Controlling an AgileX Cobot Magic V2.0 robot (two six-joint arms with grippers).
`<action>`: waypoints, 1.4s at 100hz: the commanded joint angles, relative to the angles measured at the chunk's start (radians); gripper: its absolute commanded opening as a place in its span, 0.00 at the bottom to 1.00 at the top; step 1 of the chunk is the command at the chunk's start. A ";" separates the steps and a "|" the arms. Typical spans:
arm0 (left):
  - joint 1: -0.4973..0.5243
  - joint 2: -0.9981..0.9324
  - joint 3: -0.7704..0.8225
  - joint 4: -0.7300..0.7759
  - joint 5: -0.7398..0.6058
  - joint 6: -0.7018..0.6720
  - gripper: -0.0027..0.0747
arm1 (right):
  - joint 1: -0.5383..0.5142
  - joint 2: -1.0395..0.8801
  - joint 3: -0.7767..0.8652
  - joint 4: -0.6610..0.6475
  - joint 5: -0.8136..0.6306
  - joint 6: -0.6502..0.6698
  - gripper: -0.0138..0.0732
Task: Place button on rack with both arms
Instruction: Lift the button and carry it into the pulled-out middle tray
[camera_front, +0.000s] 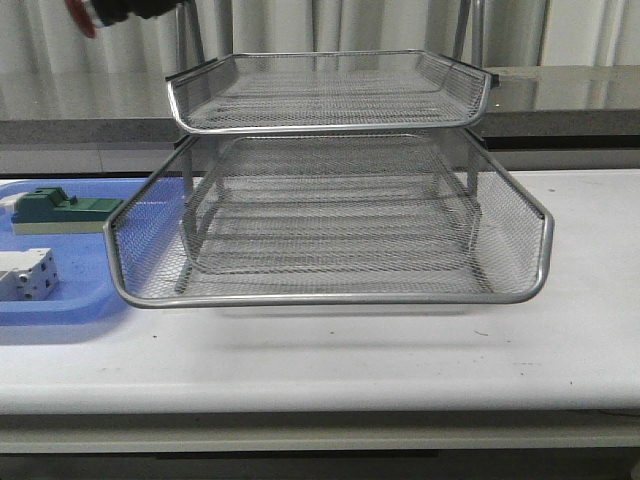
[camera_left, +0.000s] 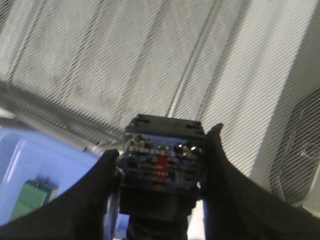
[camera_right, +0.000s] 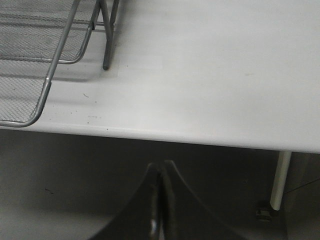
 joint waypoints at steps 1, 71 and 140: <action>-0.071 -0.052 -0.010 -0.035 0.013 -0.012 0.01 | -0.002 0.004 -0.033 -0.010 -0.060 -0.002 0.08; -0.249 0.179 0.009 -0.037 -0.037 -0.010 0.01 | -0.002 0.004 -0.033 -0.010 -0.060 -0.002 0.08; -0.249 0.194 0.009 -0.036 -0.079 -0.010 0.64 | -0.002 0.004 -0.033 -0.010 -0.060 -0.002 0.08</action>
